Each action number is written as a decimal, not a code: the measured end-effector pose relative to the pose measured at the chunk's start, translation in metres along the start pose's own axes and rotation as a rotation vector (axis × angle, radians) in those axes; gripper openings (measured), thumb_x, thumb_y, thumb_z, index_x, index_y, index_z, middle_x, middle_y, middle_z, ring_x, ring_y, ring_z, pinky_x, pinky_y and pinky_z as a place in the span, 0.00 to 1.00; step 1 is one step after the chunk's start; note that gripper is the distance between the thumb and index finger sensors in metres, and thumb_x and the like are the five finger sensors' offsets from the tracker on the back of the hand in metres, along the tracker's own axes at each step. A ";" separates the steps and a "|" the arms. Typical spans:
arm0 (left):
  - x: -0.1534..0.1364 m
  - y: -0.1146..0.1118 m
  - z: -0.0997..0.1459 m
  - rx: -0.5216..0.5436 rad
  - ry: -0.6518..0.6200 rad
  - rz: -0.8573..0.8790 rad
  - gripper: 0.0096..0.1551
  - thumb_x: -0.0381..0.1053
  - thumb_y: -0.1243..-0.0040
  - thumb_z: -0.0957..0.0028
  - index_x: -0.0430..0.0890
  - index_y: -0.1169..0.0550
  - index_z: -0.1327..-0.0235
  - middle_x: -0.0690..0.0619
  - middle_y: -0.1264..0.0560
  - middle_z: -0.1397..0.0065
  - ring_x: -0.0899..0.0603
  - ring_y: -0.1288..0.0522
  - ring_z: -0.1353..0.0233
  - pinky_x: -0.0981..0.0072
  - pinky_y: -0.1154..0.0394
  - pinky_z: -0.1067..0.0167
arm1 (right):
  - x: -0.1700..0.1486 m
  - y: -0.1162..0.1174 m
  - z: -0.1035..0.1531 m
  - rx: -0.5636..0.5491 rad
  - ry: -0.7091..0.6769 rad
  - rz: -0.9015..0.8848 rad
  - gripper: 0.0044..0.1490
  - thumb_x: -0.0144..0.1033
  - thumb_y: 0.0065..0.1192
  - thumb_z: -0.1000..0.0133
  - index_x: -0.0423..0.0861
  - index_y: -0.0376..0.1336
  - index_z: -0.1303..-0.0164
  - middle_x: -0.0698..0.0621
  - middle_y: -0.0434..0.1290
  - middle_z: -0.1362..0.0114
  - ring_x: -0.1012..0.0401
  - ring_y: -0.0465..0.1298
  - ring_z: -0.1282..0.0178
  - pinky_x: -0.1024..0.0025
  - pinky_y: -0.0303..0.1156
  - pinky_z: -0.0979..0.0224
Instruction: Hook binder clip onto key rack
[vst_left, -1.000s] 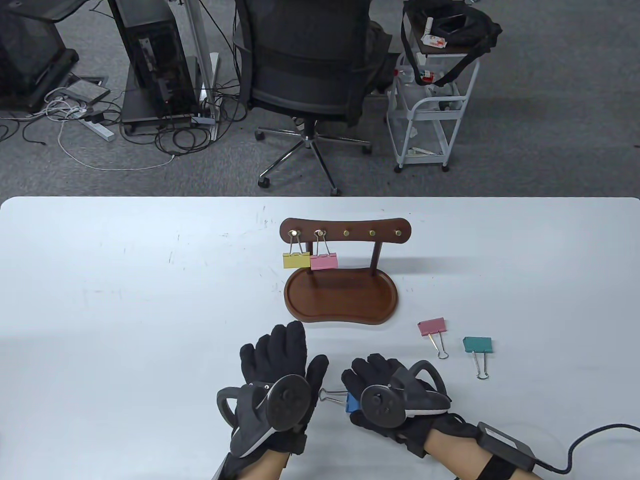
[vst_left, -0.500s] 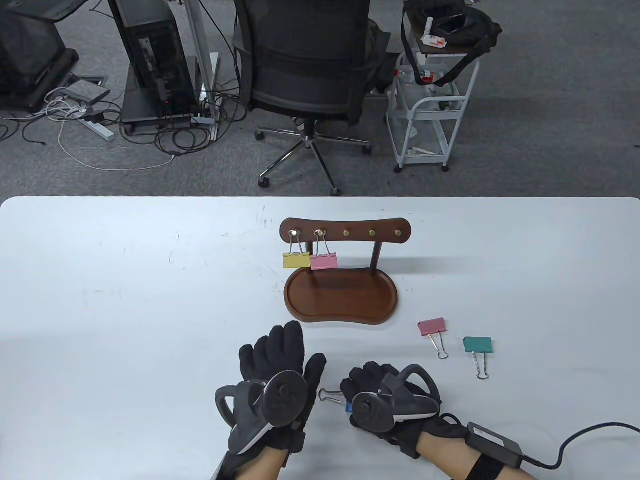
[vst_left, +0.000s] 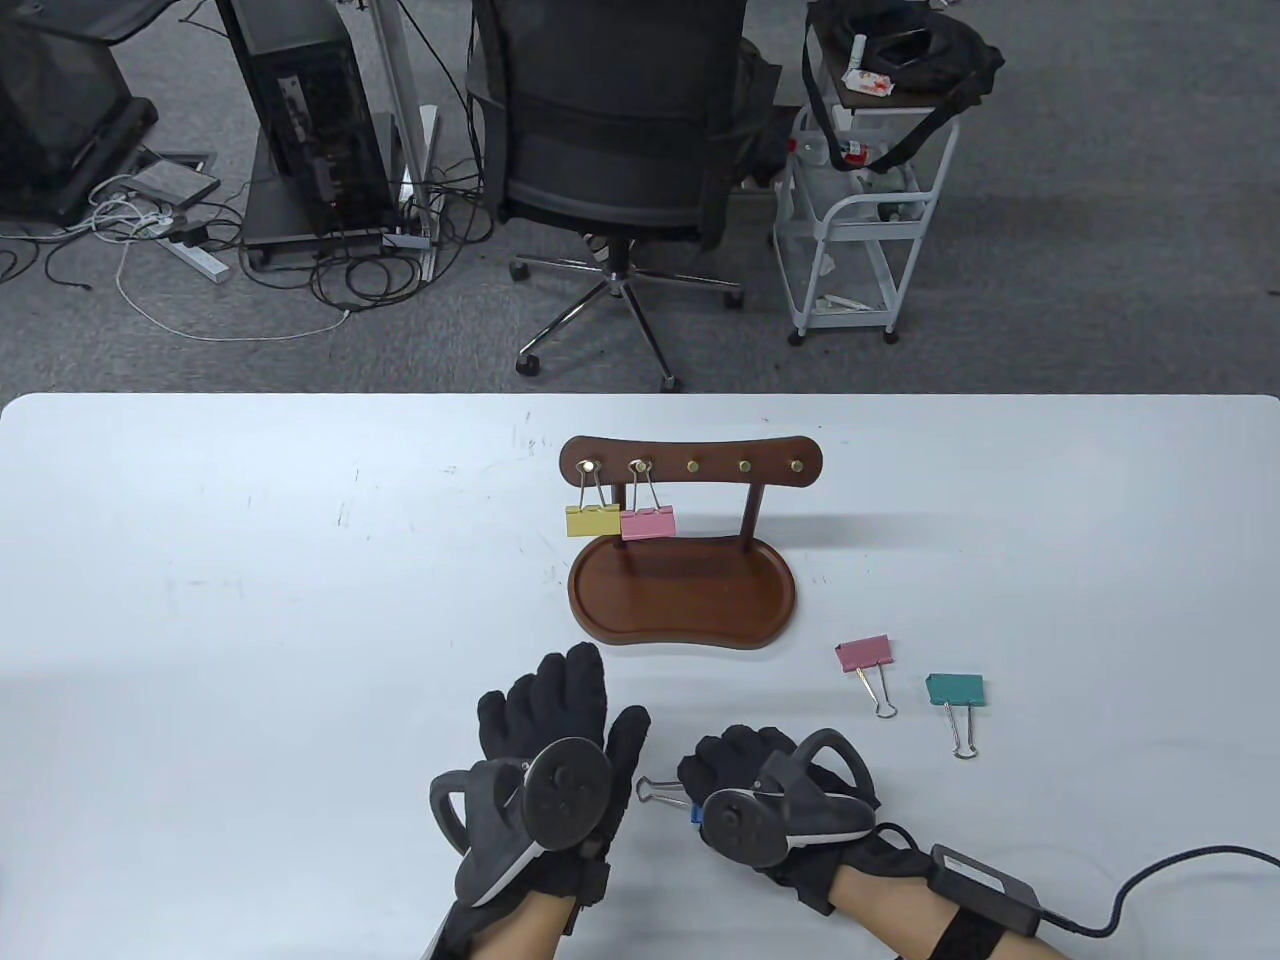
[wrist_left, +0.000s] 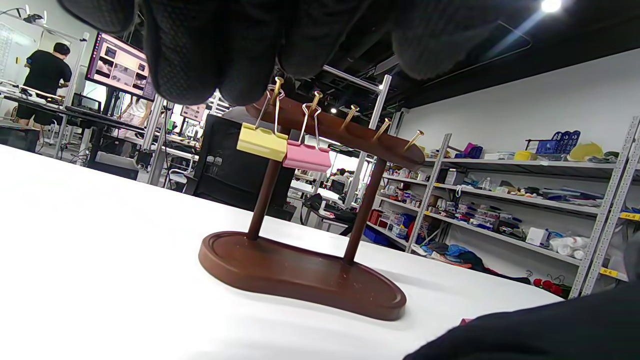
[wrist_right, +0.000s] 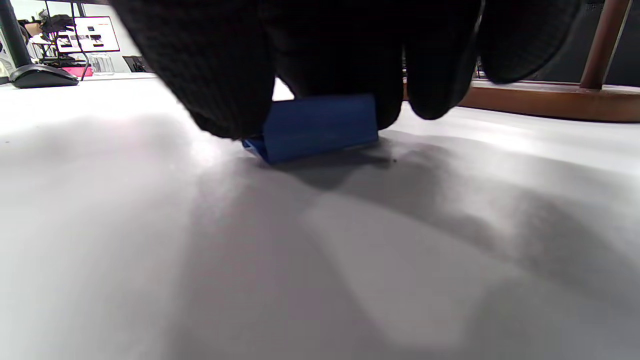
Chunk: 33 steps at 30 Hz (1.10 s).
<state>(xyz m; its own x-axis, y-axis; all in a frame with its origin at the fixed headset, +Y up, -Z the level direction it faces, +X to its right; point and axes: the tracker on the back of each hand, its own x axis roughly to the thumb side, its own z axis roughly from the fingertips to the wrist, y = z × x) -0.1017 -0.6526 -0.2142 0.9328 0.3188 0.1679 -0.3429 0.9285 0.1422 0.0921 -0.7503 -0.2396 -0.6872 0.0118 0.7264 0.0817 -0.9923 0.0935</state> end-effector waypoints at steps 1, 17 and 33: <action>0.000 0.000 0.000 0.000 0.000 0.000 0.45 0.61 0.42 0.37 0.32 0.32 0.16 0.27 0.29 0.21 0.18 0.29 0.26 0.18 0.43 0.31 | 0.000 0.000 0.000 -0.006 -0.002 -0.002 0.44 0.47 0.70 0.45 0.35 0.65 0.23 0.34 0.70 0.21 0.34 0.69 0.26 0.33 0.65 0.30; 0.000 -0.002 -0.001 -0.008 0.003 0.006 0.45 0.61 0.42 0.37 0.32 0.32 0.16 0.27 0.29 0.21 0.18 0.29 0.26 0.18 0.43 0.31 | -0.006 -0.045 0.018 -0.215 0.036 -0.065 0.44 0.47 0.70 0.46 0.36 0.64 0.23 0.34 0.70 0.22 0.34 0.70 0.27 0.33 0.65 0.31; -0.005 -0.002 -0.002 -0.014 0.019 0.032 0.45 0.61 0.42 0.37 0.32 0.32 0.16 0.27 0.29 0.21 0.18 0.29 0.27 0.18 0.43 0.31 | -0.025 -0.116 0.028 -0.486 0.175 -0.170 0.45 0.45 0.72 0.46 0.34 0.64 0.23 0.32 0.71 0.23 0.33 0.71 0.28 0.33 0.65 0.31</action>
<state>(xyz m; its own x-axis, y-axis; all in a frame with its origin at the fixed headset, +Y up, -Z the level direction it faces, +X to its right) -0.1050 -0.6556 -0.2176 0.9235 0.3514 0.1540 -0.3709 0.9204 0.1236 0.1202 -0.6324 -0.2492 -0.7753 0.1971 0.6001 -0.3551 -0.9217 -0.1560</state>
